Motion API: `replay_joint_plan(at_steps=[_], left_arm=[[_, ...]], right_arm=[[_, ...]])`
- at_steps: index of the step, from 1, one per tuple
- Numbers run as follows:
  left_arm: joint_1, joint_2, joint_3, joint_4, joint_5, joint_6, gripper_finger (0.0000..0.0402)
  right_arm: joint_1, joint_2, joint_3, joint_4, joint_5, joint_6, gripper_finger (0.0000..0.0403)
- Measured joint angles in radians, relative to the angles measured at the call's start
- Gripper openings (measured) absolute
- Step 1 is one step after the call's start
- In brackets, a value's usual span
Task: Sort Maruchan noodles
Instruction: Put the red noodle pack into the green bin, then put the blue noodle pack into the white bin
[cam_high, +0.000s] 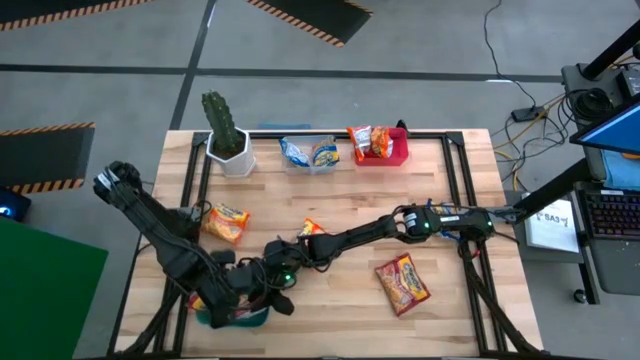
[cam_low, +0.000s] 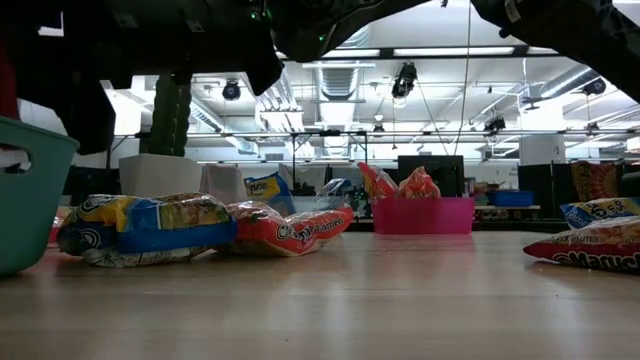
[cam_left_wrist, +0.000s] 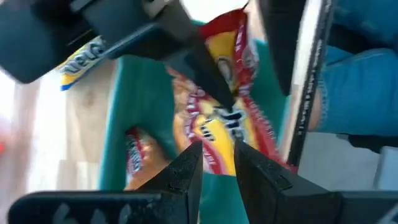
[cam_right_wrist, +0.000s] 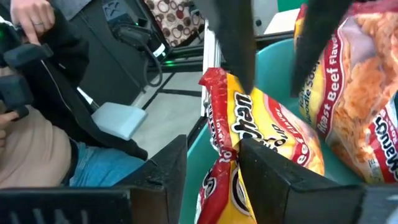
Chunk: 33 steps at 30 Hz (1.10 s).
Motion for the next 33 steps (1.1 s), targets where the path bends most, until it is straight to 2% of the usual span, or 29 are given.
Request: replay_joint_plan(at_steps=[8, 22, 29, 33], left_arm=[[-0.009, 0.017, 0.0, 0.011, 0.046, -0.001, 0.0075], [-0.009, 0.017, 0.0, 0.038, 0.048, 0.014, 0.0075], [-0.004, 0.014, 0.001, 0.044, -0.056, 0.177, 0.0075], [0.017, 0.005, 0.001, 0.051, -0.15, 0.256, 0.0075]], right_arm=[[0.0, 0.0, 0.0, -0.002, 0.0, 0.0, 0.0141], [-0.007, -0.021, 0.0, -0.041, -0.007, -0.032, 0.0136], [-0.009, -0.17, -0.013, -0.321, 0.024, -0.267, 0.0125], [-0.009, -0.263, -0.09, -0.399, 0.087, -0.326, 0.0123]])
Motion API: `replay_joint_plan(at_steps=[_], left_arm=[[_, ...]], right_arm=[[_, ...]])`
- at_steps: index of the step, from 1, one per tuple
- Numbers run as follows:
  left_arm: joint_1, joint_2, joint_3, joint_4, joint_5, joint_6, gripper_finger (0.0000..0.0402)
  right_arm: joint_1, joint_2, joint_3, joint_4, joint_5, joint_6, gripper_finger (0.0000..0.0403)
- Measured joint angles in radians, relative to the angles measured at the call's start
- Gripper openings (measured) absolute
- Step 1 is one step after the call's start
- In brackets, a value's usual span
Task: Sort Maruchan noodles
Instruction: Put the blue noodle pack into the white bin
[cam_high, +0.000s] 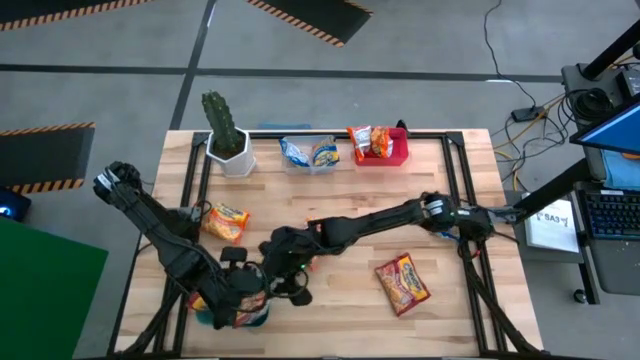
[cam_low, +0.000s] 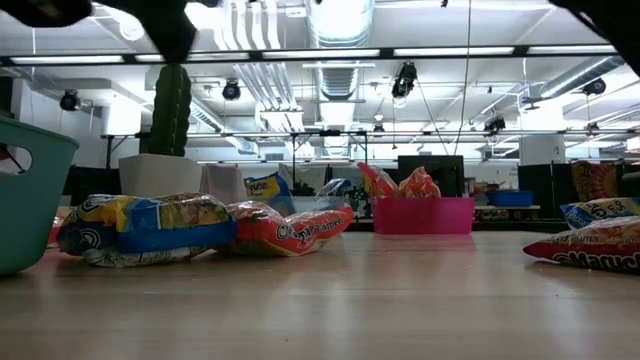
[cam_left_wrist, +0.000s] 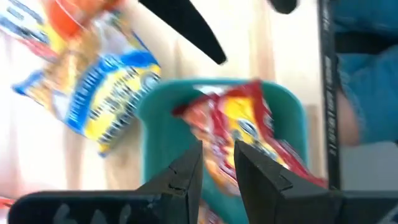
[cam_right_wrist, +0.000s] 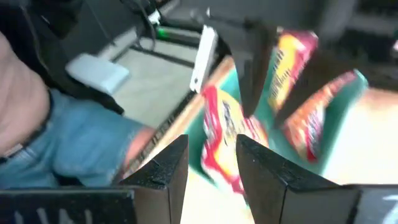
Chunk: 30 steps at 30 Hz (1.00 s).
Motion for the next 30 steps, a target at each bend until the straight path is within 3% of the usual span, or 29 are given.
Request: replay_joint_plan(at_steps=[5, 10, 17, 30], left_arm=[[0.058, -0.001, 0.0, -0.002, -0.075, 0.074, 0.0075], [0.135, -0.001, -0.001, 0.001, -0.117, 0.158, 0.0075], [0.259, -0.002, -0.019, 0.033, -0.131, 0.287, 0.0075], [0.441, -0.003, -0.229, 0.321, 0.088, 0.376, 0.0075]], right_arm=[[0.0, -0.148, -0.209, -0.04, 0.141, -0.022, 0.0123], [0.004, -0.305, -0.483, 0.037, 0.302, 0.014, 0.0123], [0.005, -0.51, -0.82, 0.233, 0.338, 0.083, 0.0123], [0.005, -0.73, -1.169, 0.572, 0.445, 0.086, 0.0123]])
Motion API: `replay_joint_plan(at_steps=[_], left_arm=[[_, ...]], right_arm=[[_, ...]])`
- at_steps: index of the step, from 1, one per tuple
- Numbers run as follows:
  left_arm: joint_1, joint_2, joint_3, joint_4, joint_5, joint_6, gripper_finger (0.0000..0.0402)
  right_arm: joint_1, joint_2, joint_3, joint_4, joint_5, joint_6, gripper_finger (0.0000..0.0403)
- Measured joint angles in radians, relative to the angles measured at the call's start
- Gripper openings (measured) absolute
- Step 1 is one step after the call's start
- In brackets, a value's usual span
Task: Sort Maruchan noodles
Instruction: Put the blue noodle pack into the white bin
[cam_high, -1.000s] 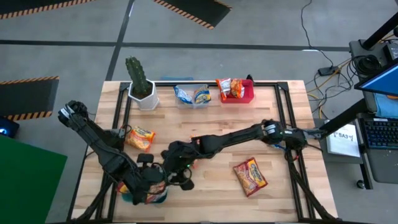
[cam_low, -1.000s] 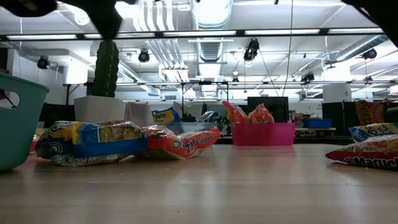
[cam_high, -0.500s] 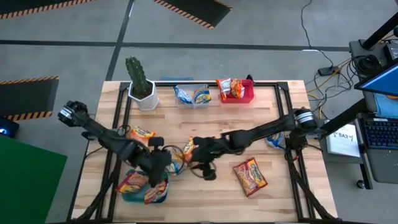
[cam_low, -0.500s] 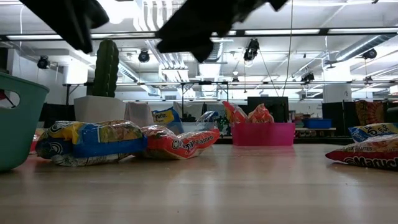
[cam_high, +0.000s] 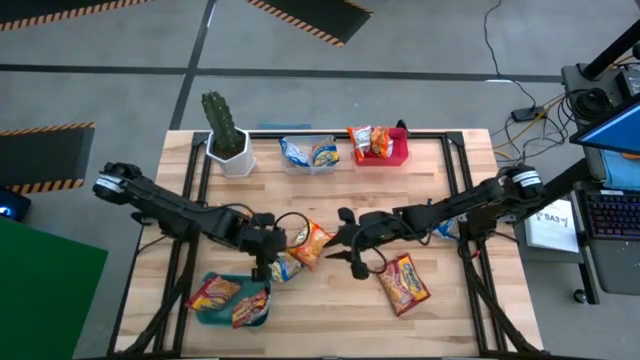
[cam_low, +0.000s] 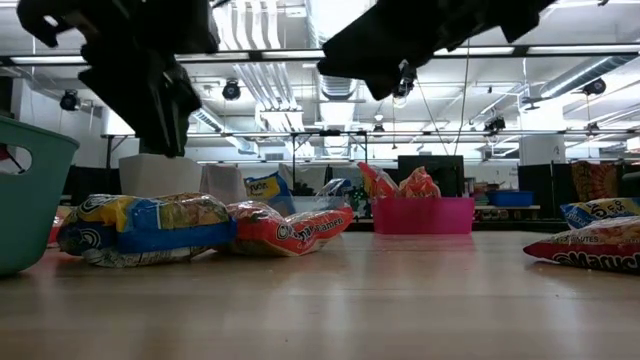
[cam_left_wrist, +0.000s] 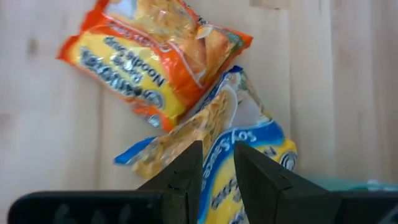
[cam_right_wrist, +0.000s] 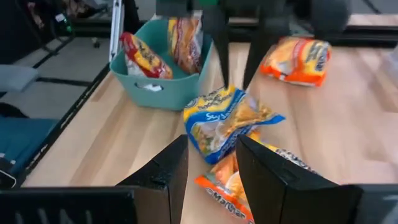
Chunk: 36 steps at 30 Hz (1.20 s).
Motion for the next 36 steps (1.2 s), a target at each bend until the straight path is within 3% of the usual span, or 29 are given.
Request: replay_joint_plan(at_steps=[5, 13, 20, 24, 28, 32, 36], left_arm=[[0.025, 0.007, -0.098, 0.153, 0.086, -0.004, 0.0075], [0.045, 0.093, -0.153, 0.267, 0.083, -0.028, 0.0075], [0.096, 0.168, -0.103, 0.267, -0.015, 0.041, 0.0075], [0.142, 0.167, -0.068, 0.266, -0.134, 0.103, 0.0075], [0.174, 0.134, -0.044, 0.26, -0.149, 0.179, 0.0075], [0.177, 0.082, -0.042, 0.219, -0.115, 0.254, 0.0075], [0.171, 0.046, -0.057, 0.15, 0.018, 0.261, 0.0075]], right_arm=[[-0.003, -0.011, -0.048, 0.075, 0.029, -0.002, 0.0123], [-0.006, -0.011, -0.056, 0.094, 0.073, -0.014, 0.0123], [-0.02, -0.011, -0.056, 0.101, 0.081, 0.007, 0.0123], [-0.021, -0.011, -0.056, 0.097, 0.212, 0.105, 0.0123], [-0.041, -0.011, -0.056, 0.067, 0.33, 0.249, 0.0123], [-0.079, -0.011, -0.056, 0.018, 0.333, 0.398, 0.0123], [-0.097, -0.004, -0.057, -0.024, 0.334, 0.407, 0.0123]])
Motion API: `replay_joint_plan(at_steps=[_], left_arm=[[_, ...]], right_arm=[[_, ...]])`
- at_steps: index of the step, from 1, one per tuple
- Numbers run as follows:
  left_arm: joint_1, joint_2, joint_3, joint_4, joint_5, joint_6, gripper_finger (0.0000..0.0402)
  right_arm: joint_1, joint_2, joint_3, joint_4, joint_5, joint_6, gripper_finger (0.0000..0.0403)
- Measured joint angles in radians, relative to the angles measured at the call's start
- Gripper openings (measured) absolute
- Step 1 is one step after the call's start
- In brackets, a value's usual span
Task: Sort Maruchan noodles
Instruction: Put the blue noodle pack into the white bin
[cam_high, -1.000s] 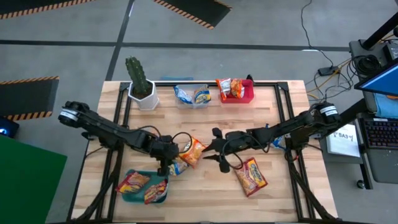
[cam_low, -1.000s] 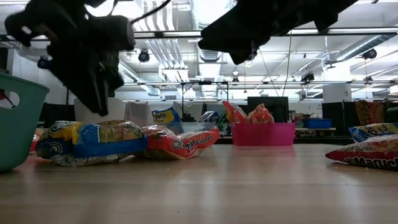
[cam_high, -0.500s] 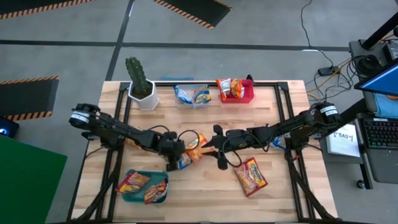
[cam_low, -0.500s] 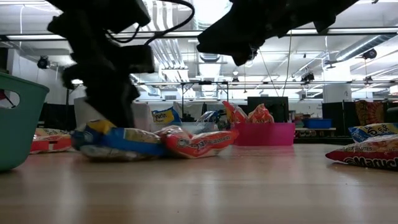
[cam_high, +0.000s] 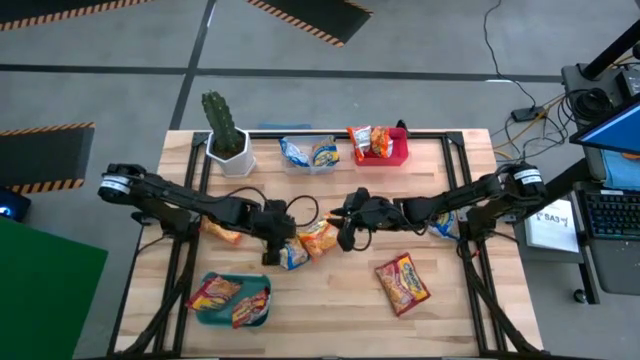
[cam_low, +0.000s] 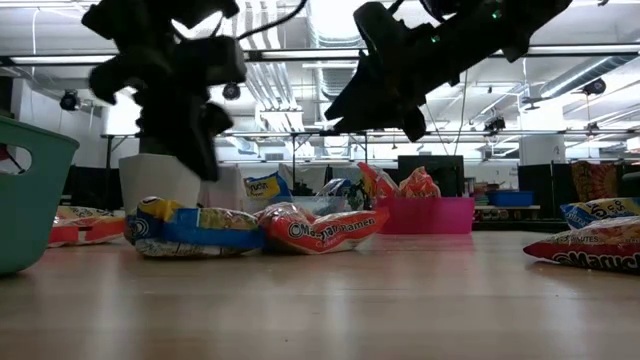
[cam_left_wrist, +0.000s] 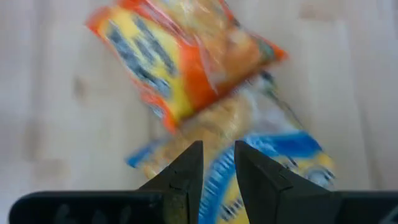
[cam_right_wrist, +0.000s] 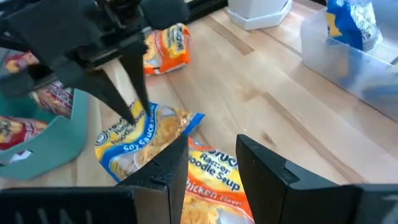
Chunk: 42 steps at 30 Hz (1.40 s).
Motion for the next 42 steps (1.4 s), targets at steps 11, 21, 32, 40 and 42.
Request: replay_joint_plan(at_steps=[11, 21, 32, 40, 42], left_arm=[[0.004, 0.036, -0.107, -0.001, -0.084, -0.077, 0.0075], [0.063, -0.005, -0.071, -0.009, -0.262, -0.001, 0.0075], [0.055, -0.146, -0.141, 0.053, 0.024, 0.053, 0.0075], [0.056, -0.139, -0.295, 0.29, -0.04, 0.0, 0.0075], [0.059, -0.141, -0.312, 0.292, -0.136, -0.015, 0.0075]], right_arm=[[-0.001, 0.051, 0.0, 0.014, -0.001, 0.017, 0.0123], [-0.083, 0.122, 0.003, 0.061, -0.07, 0.254, 0.0123], [-0.112, 0.145, 0.054, 0.083, -0.083, 0.189, 0.0123], [-0.113, 0.164, 0.152, 0.069, -0.08, 0.12, 0.0123], [-0.115, 0.175, 0.178, 0.03, -0.081, 0.157, 0.0129]])
